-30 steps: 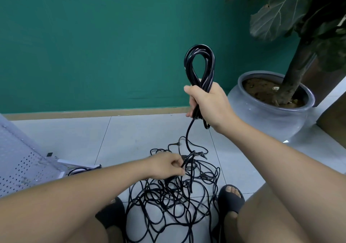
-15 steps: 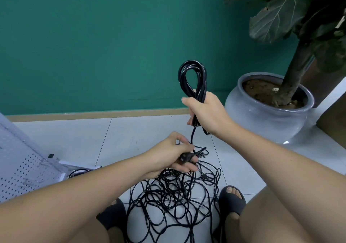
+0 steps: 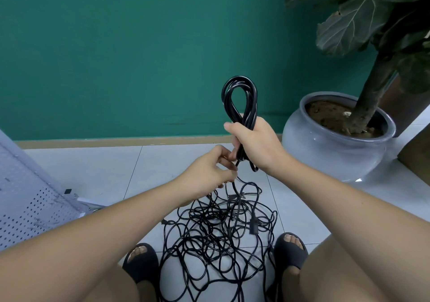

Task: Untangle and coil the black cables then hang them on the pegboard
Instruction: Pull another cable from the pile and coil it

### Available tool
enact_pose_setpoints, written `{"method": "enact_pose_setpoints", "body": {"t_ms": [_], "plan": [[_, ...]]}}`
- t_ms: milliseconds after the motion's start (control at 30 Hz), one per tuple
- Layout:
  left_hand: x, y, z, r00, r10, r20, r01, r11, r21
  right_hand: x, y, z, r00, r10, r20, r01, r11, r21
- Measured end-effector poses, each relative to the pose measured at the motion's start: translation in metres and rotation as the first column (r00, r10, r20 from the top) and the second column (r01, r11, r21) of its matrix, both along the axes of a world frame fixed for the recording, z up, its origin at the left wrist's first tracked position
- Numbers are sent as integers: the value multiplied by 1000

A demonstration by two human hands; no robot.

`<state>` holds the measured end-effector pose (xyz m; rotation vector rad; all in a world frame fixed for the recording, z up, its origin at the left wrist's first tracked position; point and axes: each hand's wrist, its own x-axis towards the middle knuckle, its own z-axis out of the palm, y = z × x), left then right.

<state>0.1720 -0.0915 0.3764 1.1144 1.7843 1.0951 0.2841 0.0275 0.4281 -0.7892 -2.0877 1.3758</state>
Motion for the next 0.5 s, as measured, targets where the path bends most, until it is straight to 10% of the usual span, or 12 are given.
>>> {"method": "enact_pose_setpoints", "body": {"t_ms": [200,500], "plan": [[-3,7,-9,990,-59,-125,60,998,9,-2,-7,5,999,14,-49,-17,998,-63],[-21,27,-78,922,-338,-189,251,893,-373,1,-16,12,995,37,-95,-42,998,-52]]}}
